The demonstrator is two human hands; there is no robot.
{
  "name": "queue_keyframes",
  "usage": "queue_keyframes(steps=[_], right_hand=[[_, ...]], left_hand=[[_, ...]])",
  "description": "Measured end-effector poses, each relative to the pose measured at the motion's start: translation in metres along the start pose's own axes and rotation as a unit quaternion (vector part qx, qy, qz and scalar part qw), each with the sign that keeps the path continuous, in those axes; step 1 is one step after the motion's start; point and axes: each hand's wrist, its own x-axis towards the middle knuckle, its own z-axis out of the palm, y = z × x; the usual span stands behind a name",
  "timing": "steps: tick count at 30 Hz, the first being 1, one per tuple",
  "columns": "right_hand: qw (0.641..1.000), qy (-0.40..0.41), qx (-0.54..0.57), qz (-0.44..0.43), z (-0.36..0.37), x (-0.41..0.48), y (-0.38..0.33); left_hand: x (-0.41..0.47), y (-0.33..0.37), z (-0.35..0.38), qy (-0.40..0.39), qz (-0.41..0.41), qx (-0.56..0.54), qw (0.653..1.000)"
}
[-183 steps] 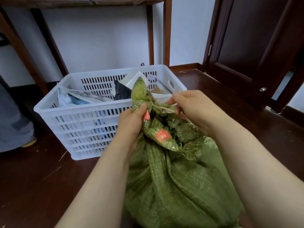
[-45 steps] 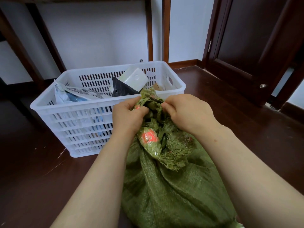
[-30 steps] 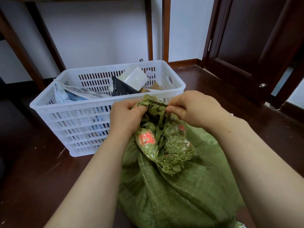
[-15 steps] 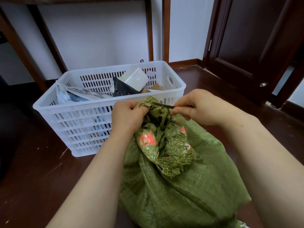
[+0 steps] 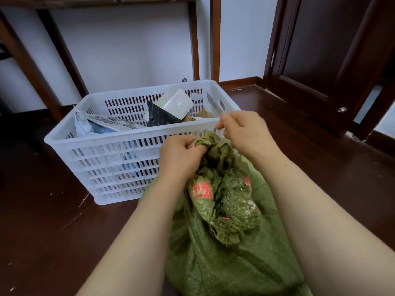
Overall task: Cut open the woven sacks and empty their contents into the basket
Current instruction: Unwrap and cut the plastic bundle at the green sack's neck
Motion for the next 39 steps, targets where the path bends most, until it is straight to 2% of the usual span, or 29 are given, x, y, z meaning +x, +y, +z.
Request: queue_keyframes(steps=[1, 5, 10, 18, 24, 27, 30, 35, 39], right_hand=[[1.0, 0.003, 0.01, 0.001, -0.004, 0.0, 0.002], [0.994, -0.085, -0.06, 0.032, -0.009, -0.007, 0.01], [0.999, -0.018, -0.037, 0.034, 0.001, 0.0, 0.018], [0.997, 0.013, -0.018, 0.077, 0.004, 0.0, 0.033], [0.994, 0.026, -0.095, 0.056, -0.002, -0.003, 0.032], [0.995, 0.029, -0.078, 0.049, -0.003, -0.002, 0.032], [0.997, 0.008, -0.043, 0.058, -0.003, -0.001, 0.028], [0.997, -0.022, 0.02, 0.076, -0.003, -0.003, 0.021], [0.996, -0.026, 0.032, 0.079, -0.005, -0.002, 0.02]], left_hand=[[0.001, -0.002, -0.002, 0.01, 0.001, -0.002, 1.0], [0.003, -0.003, -0.008, 0.013, -0.003, -0.037, 0.999], [0.003, -0.001, -0.01, -0.013, -0.007, -0.075, 0.997], [0.004, -0.01, -0.018, 0.007, -0.002, -0.021, 1.0], [0.008, -0.005, -0.019, 0.012, 0.02, 0.027, 0.999], [0.006, -0.003, -0.02, 0.011, 0.019, 0.052, 0.998], [0.005, 0.004, -0.023, -0.034, 0.018, 0.053, 0.998], [0.002, 0.012, -0.027, -0.161, 0.019, 0.012, 0.987], [0.001, 0.009, -0.025, -0.195, -0.034, -0.064, 0.978]])
